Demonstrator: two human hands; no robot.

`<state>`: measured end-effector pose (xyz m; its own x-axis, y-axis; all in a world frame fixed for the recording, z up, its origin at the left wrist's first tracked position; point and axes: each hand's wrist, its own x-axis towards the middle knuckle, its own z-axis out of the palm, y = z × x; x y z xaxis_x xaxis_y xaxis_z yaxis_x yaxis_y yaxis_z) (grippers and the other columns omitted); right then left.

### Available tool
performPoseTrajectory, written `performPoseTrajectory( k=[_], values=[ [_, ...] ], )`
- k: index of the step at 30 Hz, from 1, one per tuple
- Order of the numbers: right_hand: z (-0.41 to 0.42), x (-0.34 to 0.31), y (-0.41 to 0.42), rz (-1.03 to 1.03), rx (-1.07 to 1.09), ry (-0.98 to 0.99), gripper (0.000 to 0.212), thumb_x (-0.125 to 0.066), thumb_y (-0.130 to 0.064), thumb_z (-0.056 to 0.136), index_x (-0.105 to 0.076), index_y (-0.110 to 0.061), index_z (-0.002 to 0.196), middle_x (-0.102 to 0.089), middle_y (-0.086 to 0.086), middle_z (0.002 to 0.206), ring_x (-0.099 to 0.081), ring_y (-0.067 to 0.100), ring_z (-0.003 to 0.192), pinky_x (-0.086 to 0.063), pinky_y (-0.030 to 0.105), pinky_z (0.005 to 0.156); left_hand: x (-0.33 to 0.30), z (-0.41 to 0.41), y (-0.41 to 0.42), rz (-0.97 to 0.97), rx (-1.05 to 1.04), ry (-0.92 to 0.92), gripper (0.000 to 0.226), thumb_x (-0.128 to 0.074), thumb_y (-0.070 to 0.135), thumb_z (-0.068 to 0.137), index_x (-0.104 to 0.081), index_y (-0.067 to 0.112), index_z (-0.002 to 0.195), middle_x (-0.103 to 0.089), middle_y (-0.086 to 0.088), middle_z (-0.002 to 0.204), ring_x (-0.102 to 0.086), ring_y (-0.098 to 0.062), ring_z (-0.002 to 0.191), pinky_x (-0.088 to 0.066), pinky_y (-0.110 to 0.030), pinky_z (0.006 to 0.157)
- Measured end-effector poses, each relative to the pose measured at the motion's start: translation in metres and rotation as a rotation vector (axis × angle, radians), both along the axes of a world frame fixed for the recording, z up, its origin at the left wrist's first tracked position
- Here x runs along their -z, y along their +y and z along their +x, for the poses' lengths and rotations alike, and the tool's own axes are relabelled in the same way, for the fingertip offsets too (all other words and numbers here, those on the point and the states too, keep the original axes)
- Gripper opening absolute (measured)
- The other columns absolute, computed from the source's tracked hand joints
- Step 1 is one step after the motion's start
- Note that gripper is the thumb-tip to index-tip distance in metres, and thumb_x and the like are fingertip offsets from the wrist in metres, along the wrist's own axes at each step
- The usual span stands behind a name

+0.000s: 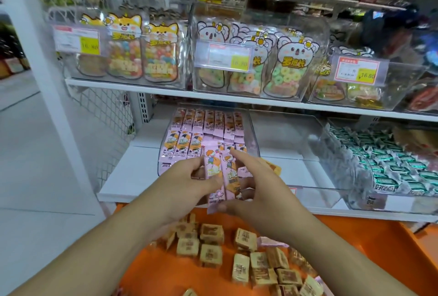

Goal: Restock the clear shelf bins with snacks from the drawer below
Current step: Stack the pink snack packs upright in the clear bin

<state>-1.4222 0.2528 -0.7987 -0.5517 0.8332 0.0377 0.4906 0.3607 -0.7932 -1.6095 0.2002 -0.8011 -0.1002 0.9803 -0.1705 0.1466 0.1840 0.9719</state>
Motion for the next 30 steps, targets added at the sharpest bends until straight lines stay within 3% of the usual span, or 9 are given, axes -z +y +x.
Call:
performPoseTrajectory(
  k=[4,6,8,12,17,19,22,26,30],
  values=[
    [-0.002,0.000,0.003,-0.051,-0.036,0.036,0.106,-0.093,-0.018,0.076,-0.031,-0.051,0.156,-0.050,-0.008,0.112,-0.052,0.008,0.072,-0.058,0.023,0.070,0.002,0.000,-0.001,0.104,-0.129,0.111,0.033,-0.076,0.034,0.093,-0.070,0.040,0.124,-0.075,0.004,0.099,-0.072,-0.020,0.095,-0.059,-0.048,0.091],
    [-0.004,0.003,0.007,-0.066,-0.030,0.053,0.107,-0.090,-0.009,0.078,-0.031,-0.053,0.155,-0.052,-0.002,0.111,-0.049,0.007,0.069,-0.056,0.022,0.067,0.002,0.001,-0.001,0.157,-0.242,0.199,0.065,-0.082,0.036,0.087,-0.051,0.046,0.144,-0.069,0.007,0.094,-0.069,-0.008,0.083,-0.059,-0.030,0.075],
    [-0.007,0.004,0.010,-0.071,0.019,0.102,0.105,-0.092,-0.009,0.076,-0.034,-0.054,0.151,-0.053,-0.005,0.114,-0.051,0.008,0.067,-0.056,0.024,0.066,0.003,0.001,0.000,0.246,-0.320,0.283,0.072,-0.083,0.036,0.086,-0.046,0.049,0.145,-0.069,0.014,0.091,-0.068,0.002,0.081,-0.054,-0.018,0.069],
    [-0.014,0.002,0.016,0.005,0.110,0.125,0.078,-0.093,-0.024,0.078,-0.048,-0.053,0.135,-0.053,-0.020,0.122,-0.064,0.006,0.082,-0.058,0.019,0.069,0.000,-0.002,0.006,0.326,-0.254,0.451,0.048,-0.078,0.045,0.088,-0.056,0.051,0.131,-0.065,0.023,0.101,-0.065,0.005,0.092,-0.057,-0.021,0.083],
    [-0.022,0.007,0.031,0.084,0.100,0.065,0.075,-0.085,-0.024,0.087,-0.044,-0.048,0.145,-0.047,-0.021,0.130,-0.060,-0.004,0.098,-0.056,0.013,0.077,0.004,-0.023,0.020,0.257,0.009,0.711,0.092,-0.079,0.041,0.088,-0.022,0.054,0.158,-0.057,0.022,0.133,-0.060,-0.004,0.112,-0.054,-0.030,0.098],
    [-0.026,0.008,0.037,0.072,0.088,0.031,0.081,-0.083,-0.019,0.089,-0.040,-0.046,0.153,-0.045,-0.019,0.131,-0.059,-0.003,0.102,-0.056,0.014,0.075,0.005,-0.033,0.027,0.247,0.033,0.841,0.094,-0.076,0.040,0.091,-0.015,0.050,0.161,-0.049,0.020,0.151,-0.050,-0.006,0.132,-0.044,-0.028,0.109],
    [-0.035,0.009,0.050,0.106,0.102,-0.015,0.080,-0.080,-0.019,0.092,-0.039,-0.045,0.156,-0.045,-0.018,0.124,-0.059,0.001,0.102,-0.051,0.011,0.066,0.009,-0.039,0.039,0.288,0.000,0.975,0.087,-0.071,0.047,0.094,-0.018,0.044,0.163,-0.056,0.012,0.143,-0.043,-0.014,0.130,-0.041,-0.032,0.106],
    [-0.045,0.014,0.065,0.153,0.119,-0.027,0.075,-0.077,-0.021,0.094,-0.041,-0.039,0.157,-0.050,-0.009,0.140,-0.058,0.004,0.115,-0.049,0.020,0.091,0.017,-0.046,0.056,0.360,-0.039,1.099,0.084,-0.067,0.056,0.091,-0.027,0.037,0.162,-0.059,0.015,0.140,-0.036,-0.013,0.135,-0.035,-0.038,0.113],
    [-0.046,0.026,0.066,0.336,0.096,-0.253,0.073,-0.073,-0.037,0.096,-0.036,-0.036,0.159,-0.047,-0.011,0.157,-0.042,0.013,0.144,-0.040,0.035,0.113,0.031,-0.053,0.064,0.355,-0.020,1.215,0.078,-0.066,0.061,0.089,-0.038,0.038,0.158,-0.044,0.020,0.150,-0.024,-0.013,0.138,-0.023,-0.039,0.114]
  ],
)
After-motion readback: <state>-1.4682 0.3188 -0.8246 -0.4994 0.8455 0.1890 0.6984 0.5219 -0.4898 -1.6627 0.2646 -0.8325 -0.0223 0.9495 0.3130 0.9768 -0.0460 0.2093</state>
